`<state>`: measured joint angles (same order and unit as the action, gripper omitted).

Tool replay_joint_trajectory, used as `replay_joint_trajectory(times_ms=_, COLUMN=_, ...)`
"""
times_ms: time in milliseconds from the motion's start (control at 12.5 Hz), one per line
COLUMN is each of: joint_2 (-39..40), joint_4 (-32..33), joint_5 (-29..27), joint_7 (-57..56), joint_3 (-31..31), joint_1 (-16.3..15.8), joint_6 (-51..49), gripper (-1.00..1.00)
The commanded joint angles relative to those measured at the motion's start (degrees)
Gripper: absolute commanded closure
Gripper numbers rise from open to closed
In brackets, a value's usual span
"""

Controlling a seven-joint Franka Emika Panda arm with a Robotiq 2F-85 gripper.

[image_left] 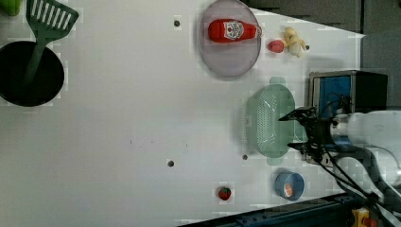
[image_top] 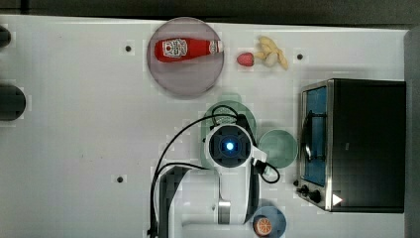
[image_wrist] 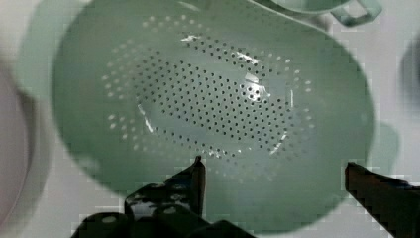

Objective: Drag strainer right to left.

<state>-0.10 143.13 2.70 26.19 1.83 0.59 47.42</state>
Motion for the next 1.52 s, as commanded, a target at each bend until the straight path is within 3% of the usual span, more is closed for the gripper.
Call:
replay_joint_trajectory(times_ms=80, joint_2=4.0, joint_4=-0.9, joint_5=0.0, joint_7=12.1, joint_3=-1.1, joint_1=0.6, joint_6=6.8, gripper=-1.00)
replay_joint_trajectory(times_ms=320, joint_2=11.7, joint_4=-0.9, joint_5=0.0, joint_7=13.9, joint_3=-1.5, joint_1=0.4, joint_6=16.4, gripper=-1.00)
replay_joint_trajectory(times_ms=560, joint_2=16.2, joint_4=-0.9, joint_5=0.0, joint_7=14.4, joint_3=-1.6, joint_1=-0.8, joint_6=19.9, gripper=-1.00)
replay_joint_trajectory(times_ms=960, joint_2=18.5, joint_4=-1.1, joint_5=0.0, joint_7=25.5, joint_3=-2.3, joint_1=-4.3, joint_6=21.1, gripper=-1.00)
replay_joint_trajectory(times_ms=1520, joint_2=19.2, joint_4=-1.7, joint_5=-0.1, joint_7=29.3, joint_3=-2.3, joint_1=-10.4, joint_6=21.1, gripper=-1.00)
